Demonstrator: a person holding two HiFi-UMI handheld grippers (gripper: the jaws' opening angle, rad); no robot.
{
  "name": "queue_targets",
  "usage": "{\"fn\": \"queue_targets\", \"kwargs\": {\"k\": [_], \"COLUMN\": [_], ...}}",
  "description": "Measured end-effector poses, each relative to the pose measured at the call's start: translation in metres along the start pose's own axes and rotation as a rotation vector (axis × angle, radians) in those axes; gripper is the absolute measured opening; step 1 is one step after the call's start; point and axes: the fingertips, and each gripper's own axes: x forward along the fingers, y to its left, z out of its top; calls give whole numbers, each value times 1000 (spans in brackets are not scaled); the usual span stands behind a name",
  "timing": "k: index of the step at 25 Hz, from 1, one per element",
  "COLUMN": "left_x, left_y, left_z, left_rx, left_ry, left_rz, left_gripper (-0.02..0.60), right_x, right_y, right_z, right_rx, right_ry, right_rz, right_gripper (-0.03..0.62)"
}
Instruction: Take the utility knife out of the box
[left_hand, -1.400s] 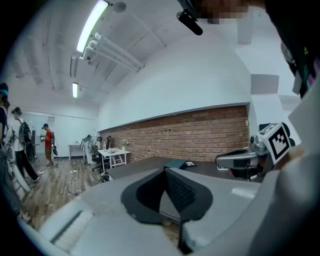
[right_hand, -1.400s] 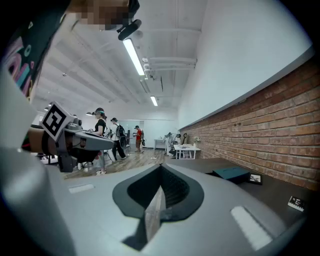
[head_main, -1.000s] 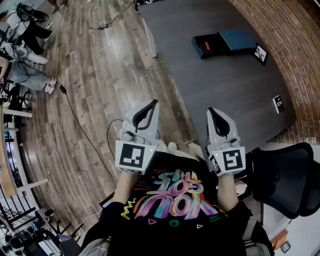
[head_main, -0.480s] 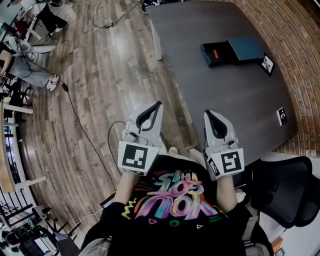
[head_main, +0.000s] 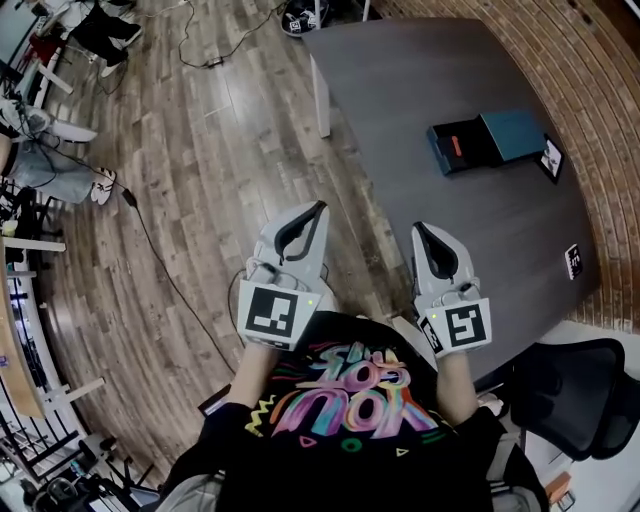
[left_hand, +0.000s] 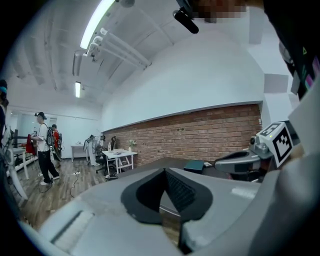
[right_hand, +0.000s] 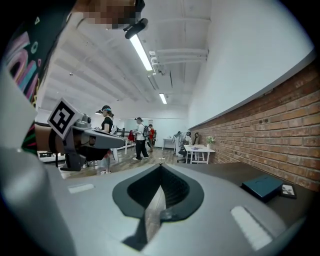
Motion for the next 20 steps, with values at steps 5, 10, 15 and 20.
{"fn": "queue_targets", "kwargs": {"k": [5,10,15,20], "left_x": [18,27,30,35], "left_y": [55,94,125,138], "left_z": [4,4,-1,-9], "left_rx": [6,8,4,-10], "left_ry": [-1,-4,6,17], "left_rz": [-23,-47,-67,-84], "left_gripper": [2,2,2,2], "right_x": [54,89,109,119], "right_y": [3,7,11,14], "right_z": [15,15,12,6], "right_rx": [-3,-16,-17,-29], "right_ry": [-10,8,24,63], "right_rz": [-43,-84,-139,-160], "right_gripper": [0,0,0,0]}}
